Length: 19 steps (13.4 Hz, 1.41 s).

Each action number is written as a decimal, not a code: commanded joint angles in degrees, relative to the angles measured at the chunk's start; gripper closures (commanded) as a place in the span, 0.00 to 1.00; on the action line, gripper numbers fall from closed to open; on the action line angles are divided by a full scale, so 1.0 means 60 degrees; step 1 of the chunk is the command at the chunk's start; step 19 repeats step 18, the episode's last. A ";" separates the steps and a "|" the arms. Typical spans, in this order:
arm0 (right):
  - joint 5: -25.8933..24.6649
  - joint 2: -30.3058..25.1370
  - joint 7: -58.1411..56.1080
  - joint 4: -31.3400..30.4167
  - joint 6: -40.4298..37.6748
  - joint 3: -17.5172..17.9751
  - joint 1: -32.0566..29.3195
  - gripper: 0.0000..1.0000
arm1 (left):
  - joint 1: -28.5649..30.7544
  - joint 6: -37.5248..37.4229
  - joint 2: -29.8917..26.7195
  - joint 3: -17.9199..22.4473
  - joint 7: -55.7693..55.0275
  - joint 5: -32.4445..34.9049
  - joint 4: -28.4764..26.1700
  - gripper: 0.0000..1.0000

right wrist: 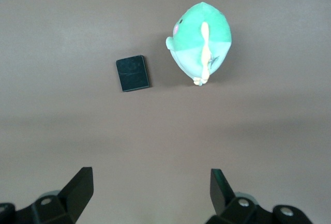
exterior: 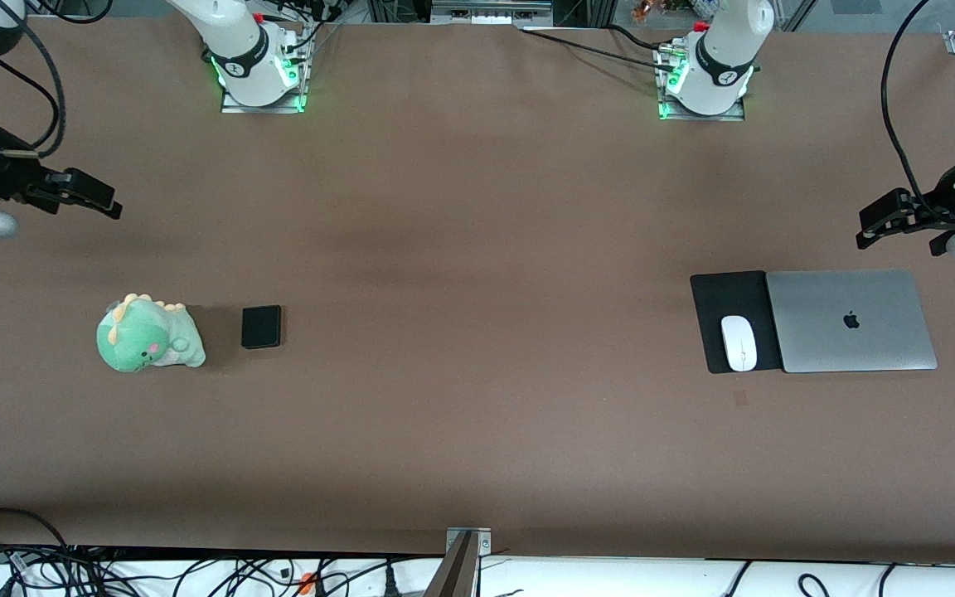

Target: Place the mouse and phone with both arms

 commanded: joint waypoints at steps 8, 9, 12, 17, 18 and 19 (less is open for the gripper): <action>-0.0378 -0.0273 -0.0202 0.1367 -0.1650 0.0331 -0.0446 0.00 | 0.0029 -0.0008 0.0069 -0.0047 0.0117 0.0130 0.0179 0.00; -0.0349 -0.0200 -0.0202 0.1600 -0.1651 0.0302 -0.0445 0.00 | 0.0029 -0.0008 0.0069 -0.0047 0.0117 0.0130 0.0179 0.00; -0.0363 -0.0141 -0.0202 0.1705 -0.1651 0.0331 -0.0445 0.00 | 0.0029 -0.0022 0.0069 -0.0047 0.0190 0.0130 0.0179 0.00; -0.0363 -0.0126 -0.0085 0.1735 -0.1592 0.0346 -0.0431 0.00 | 0.0043 -0.0066 0.0069 -0.0047 0.0249 0.0130 0.0179 0.00; -0.0363 -0.0126 -0.0099 0.1706 -0.1592 0.0346 -0.0431 0.00 | 0.0043 -0.0066 0.0069 -0.0047 0.0249 0.0130 0.0179 0.00; -0.0363 -0.0126 -0.0099 0.1706 -0.1592 0.0346 -0.0431 0.00 | 0.0043 -0.0066 0.0069 -0.0047 0.0249 0.0130 0.0179 0.00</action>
